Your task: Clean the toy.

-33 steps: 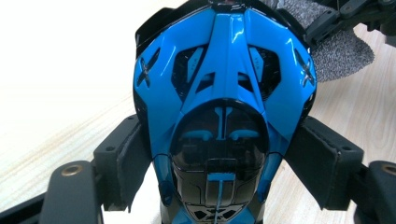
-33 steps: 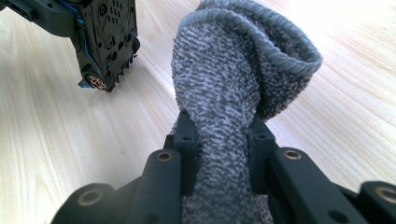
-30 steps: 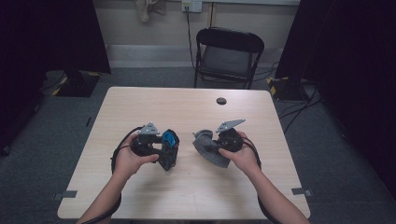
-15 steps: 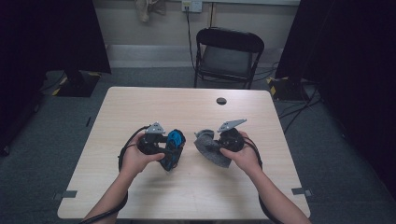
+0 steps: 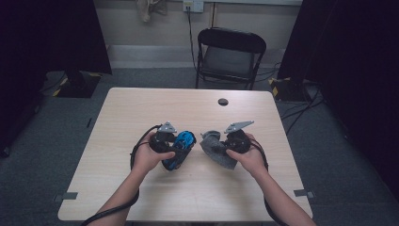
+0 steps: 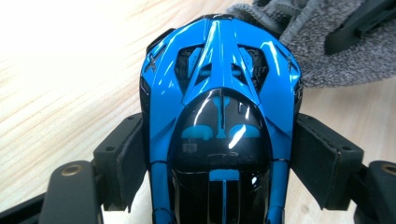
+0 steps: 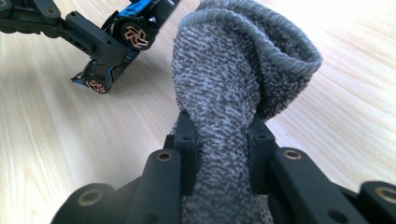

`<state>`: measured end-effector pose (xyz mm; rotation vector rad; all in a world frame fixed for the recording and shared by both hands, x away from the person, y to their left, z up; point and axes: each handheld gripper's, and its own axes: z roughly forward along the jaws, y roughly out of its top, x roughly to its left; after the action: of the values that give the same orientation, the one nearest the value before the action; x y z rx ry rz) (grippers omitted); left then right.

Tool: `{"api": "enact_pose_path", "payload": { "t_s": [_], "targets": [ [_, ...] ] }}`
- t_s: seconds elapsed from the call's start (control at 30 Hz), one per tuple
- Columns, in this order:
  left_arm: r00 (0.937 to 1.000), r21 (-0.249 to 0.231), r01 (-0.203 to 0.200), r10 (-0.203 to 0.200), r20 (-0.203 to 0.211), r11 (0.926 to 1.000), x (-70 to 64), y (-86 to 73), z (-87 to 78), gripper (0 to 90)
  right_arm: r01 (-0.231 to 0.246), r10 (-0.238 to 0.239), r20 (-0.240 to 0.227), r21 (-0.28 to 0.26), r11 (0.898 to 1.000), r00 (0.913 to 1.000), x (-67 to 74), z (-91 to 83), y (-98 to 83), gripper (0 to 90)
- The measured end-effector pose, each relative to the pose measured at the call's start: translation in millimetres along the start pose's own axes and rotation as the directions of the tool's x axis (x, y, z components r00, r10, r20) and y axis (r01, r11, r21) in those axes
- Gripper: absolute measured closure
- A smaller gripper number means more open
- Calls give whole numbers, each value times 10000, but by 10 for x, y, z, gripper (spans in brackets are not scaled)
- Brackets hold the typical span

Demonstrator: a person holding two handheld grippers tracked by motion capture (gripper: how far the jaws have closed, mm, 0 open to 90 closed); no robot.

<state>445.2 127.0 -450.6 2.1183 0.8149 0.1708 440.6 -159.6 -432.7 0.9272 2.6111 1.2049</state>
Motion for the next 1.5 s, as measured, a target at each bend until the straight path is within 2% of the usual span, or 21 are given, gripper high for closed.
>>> {"api": "enact_pose_path", "payload": {
  "t_s": [0.07,0.3,0.57,0.77,1.0,1.17,1.5],
  "targets": [
    [10000,150,42,-43,6,9999,7,15,77,246,-98,98,30,-26,9999,9999,-31,-15,-38,724],
    [9998,230,175,-173,-89,9996,26,23,218,244,-243,245,100,-164,9996,9997,-64,-52,-97,724],
    [9999,649,41,-32,-137,9979,13,-11,412,243,-354,355,71,-173,9992,9993,-97,-71,-164,724],
    [9998,823,-28,43,-190,9966,1,-9,453,243,-369,370,51,-138,9992,9993,-95,-75,-177,724],
    [9996,791,28,-4,-300,9969,-6,-14,462,244,-395,395,-22,-112,9992,9992,-85,-54,-197,724],
    [9992,996,-216,248,-313,9948,-26,-25,491,243,-376,376,-62,-93,9992,9993,-72,-34,-197,724],
    [9990,1130,-211,254,-363,9934,-27,-58,521,243,-384,384,-92,-41,9993,9992,-62,-22,-189,724]
  ]
}}
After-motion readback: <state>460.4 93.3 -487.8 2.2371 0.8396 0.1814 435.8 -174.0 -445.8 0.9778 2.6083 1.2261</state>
